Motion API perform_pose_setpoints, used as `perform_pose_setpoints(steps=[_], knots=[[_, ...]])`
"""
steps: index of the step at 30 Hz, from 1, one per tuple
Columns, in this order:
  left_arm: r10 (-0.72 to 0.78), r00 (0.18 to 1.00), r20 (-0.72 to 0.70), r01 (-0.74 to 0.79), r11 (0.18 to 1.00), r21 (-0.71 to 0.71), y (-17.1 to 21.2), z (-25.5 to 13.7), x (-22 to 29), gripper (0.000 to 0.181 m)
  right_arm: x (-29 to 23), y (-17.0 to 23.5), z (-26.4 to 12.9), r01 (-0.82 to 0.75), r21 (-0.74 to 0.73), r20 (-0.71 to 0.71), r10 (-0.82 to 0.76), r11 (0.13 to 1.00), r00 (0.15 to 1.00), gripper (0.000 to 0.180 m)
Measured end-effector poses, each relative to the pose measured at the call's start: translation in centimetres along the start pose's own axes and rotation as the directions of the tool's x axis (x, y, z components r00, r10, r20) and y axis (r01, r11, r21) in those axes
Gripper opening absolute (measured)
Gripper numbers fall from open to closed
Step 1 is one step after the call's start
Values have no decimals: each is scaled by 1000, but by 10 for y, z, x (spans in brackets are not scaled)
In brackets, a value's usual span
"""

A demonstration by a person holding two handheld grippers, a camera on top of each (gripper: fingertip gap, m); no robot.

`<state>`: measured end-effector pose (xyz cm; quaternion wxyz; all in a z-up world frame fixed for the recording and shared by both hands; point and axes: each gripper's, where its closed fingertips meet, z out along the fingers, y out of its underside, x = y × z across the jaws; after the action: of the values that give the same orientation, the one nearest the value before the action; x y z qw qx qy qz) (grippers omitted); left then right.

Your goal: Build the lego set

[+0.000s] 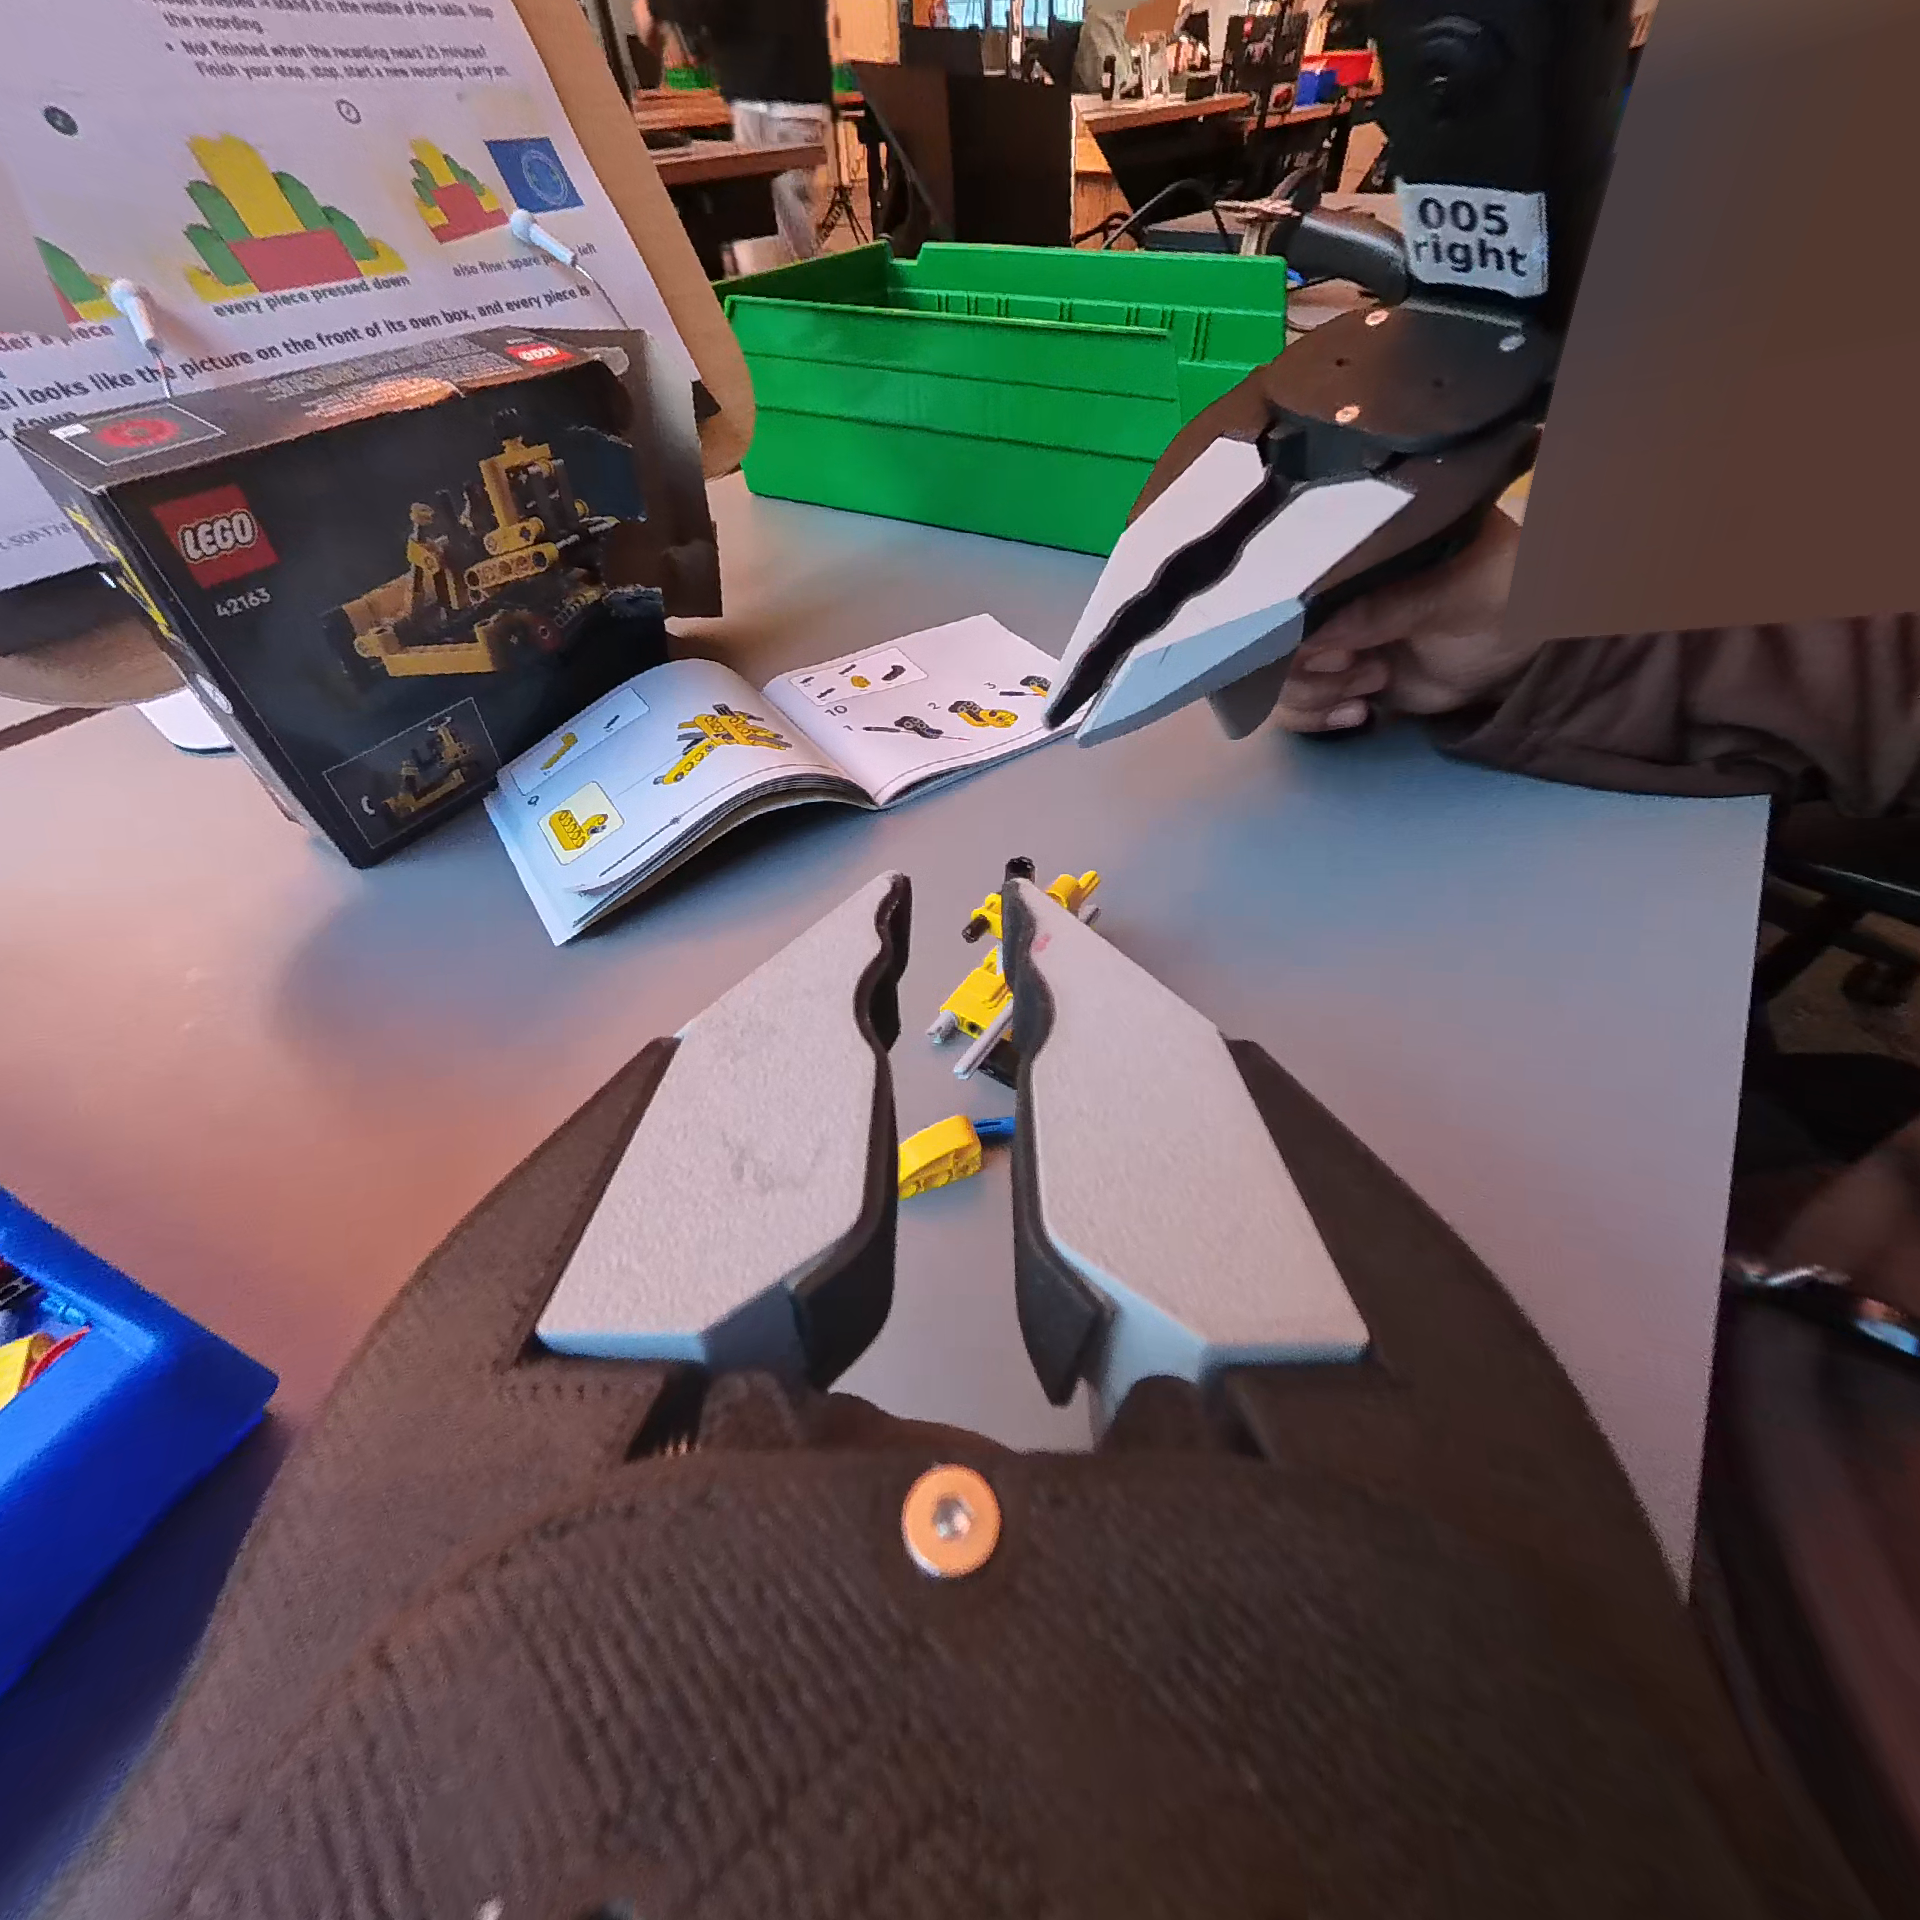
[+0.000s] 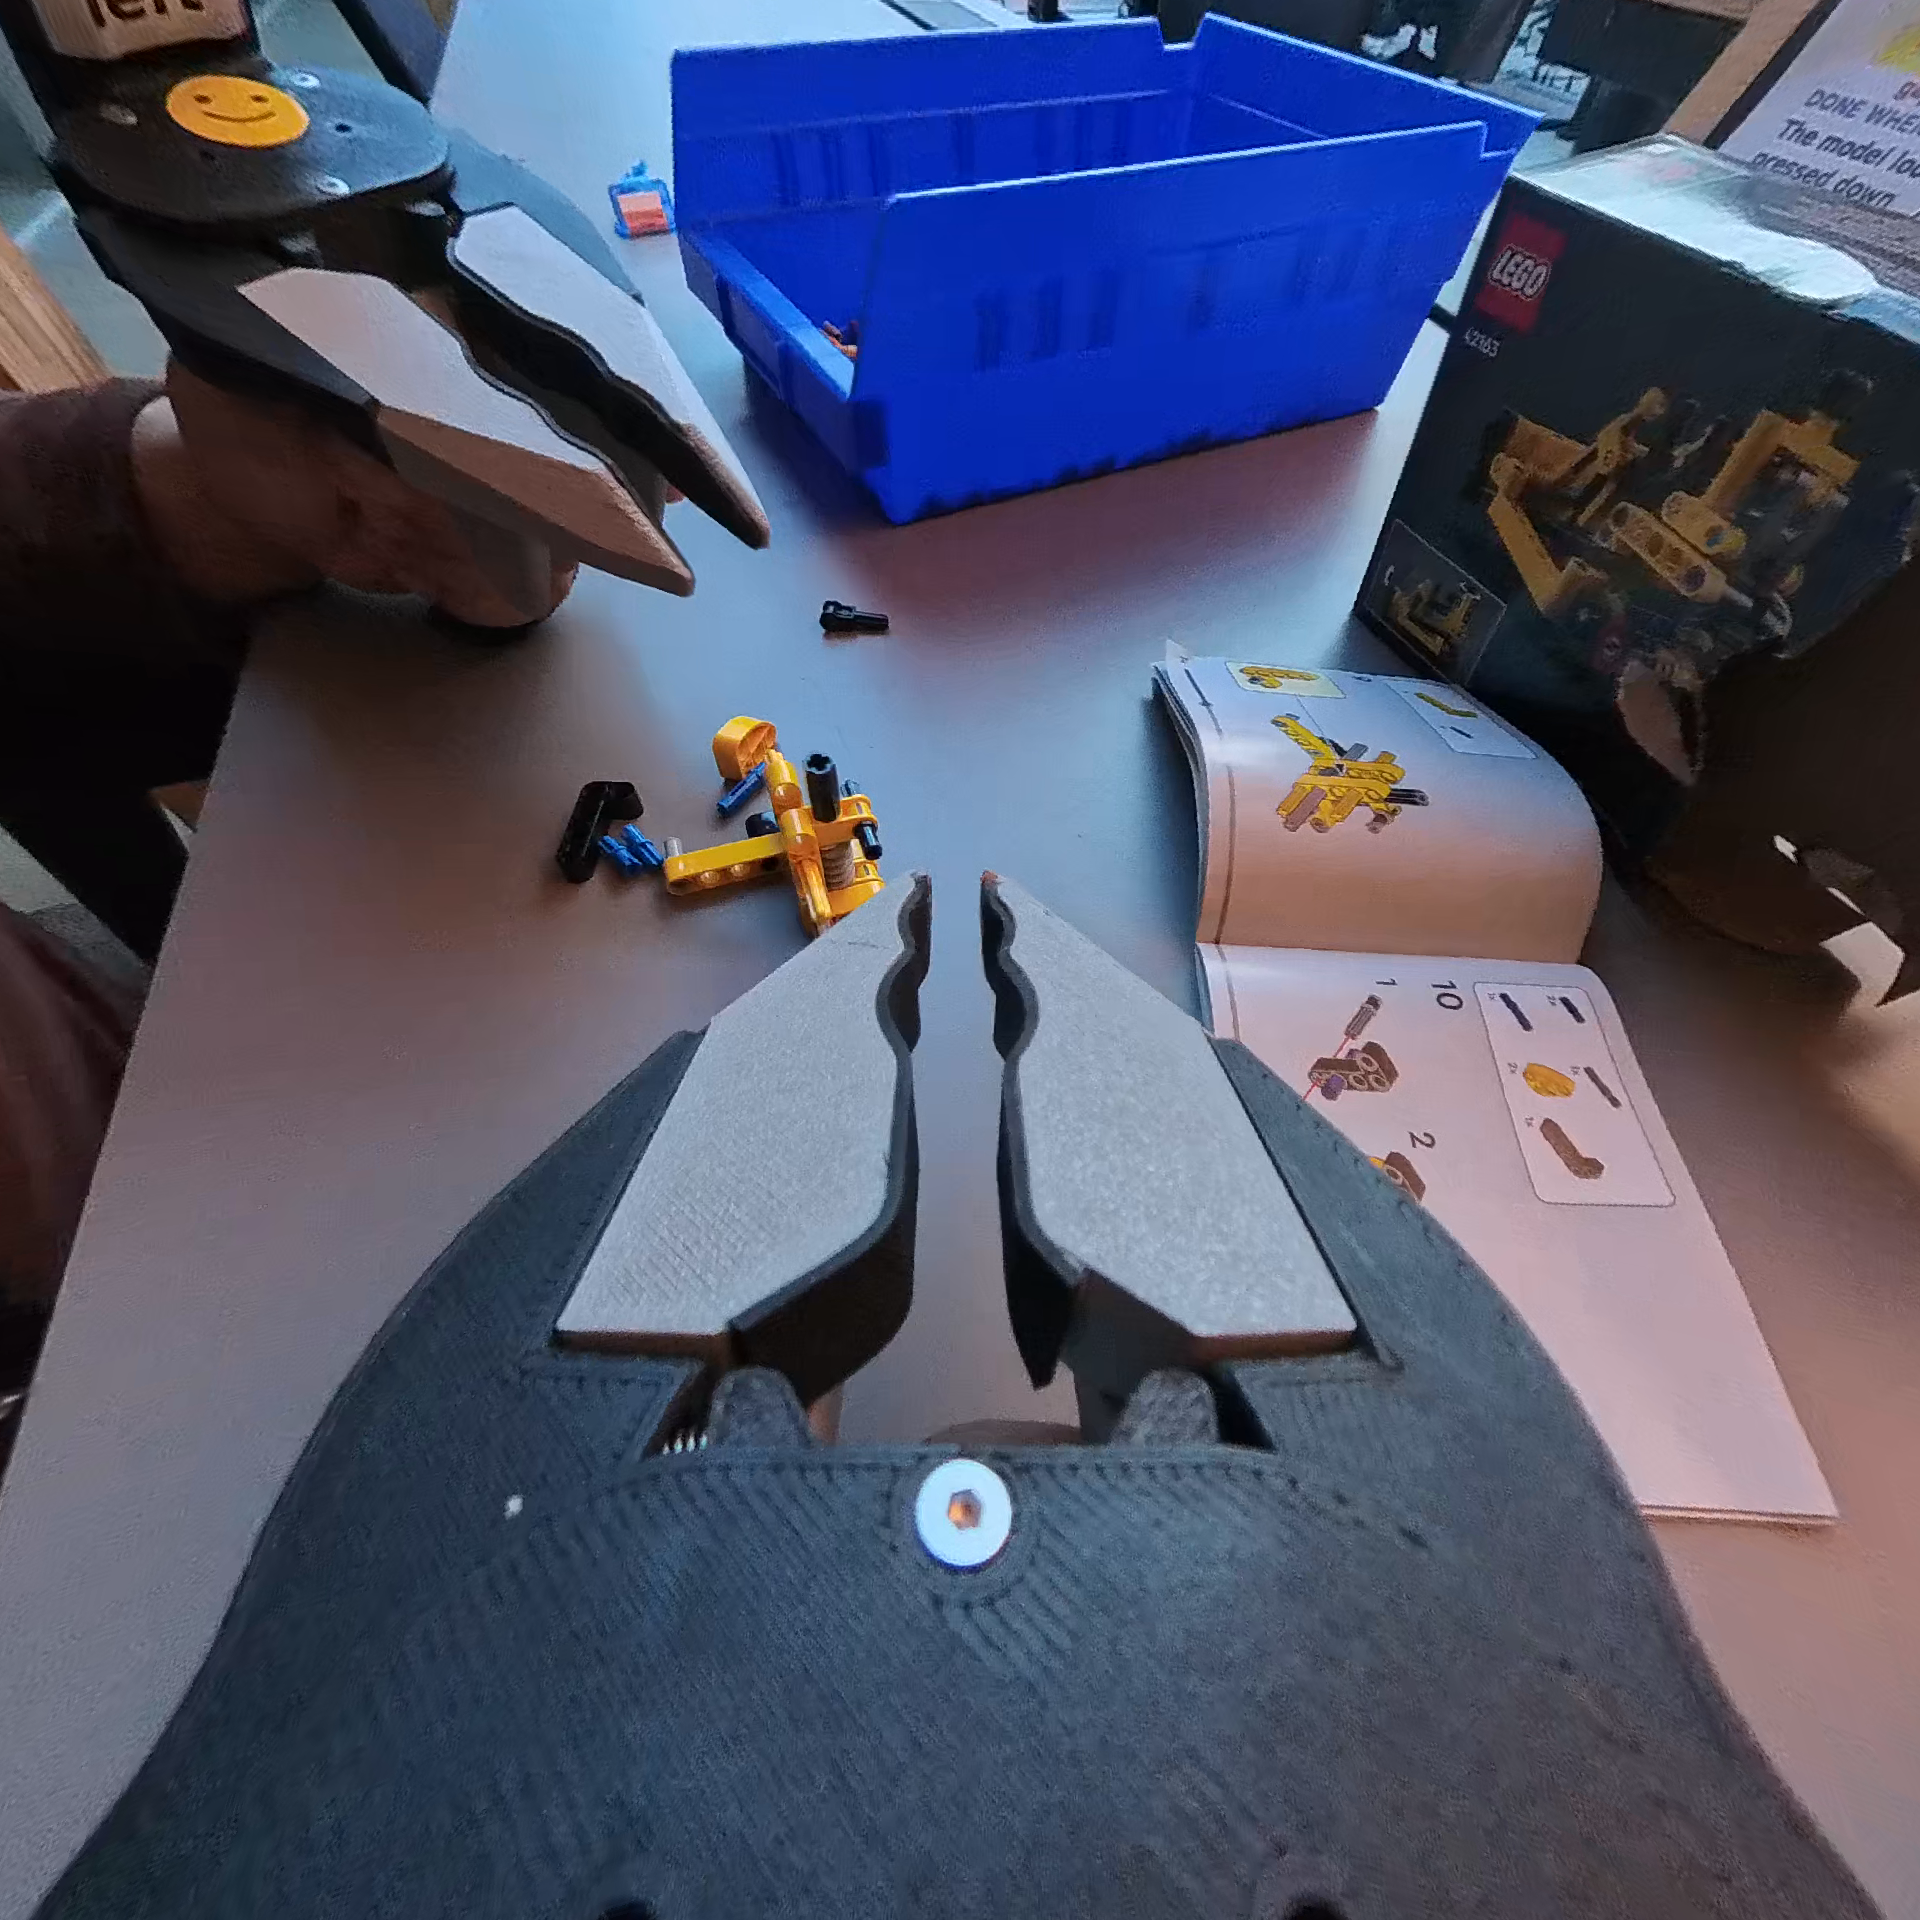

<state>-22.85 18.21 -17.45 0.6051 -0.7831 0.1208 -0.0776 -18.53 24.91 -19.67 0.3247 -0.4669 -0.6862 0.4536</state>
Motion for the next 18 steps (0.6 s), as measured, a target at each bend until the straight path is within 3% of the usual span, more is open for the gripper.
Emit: perform_pose_setpoints(steps=[5,11,18], knots=[[17,1000,7,-17,1000,4,-1,0,1,14,16,-9,-9,-1,54,-114,8,999,993,5],[14,1000,4,-14,1000,8,-1,-1,1,14,67,-27,-53,-101,227,-318,171,969,933,0],[15,1000,0,-15,1000,4,0,0,1,14,77,-40,-75,-136,344,-309,249,929,918,0]])
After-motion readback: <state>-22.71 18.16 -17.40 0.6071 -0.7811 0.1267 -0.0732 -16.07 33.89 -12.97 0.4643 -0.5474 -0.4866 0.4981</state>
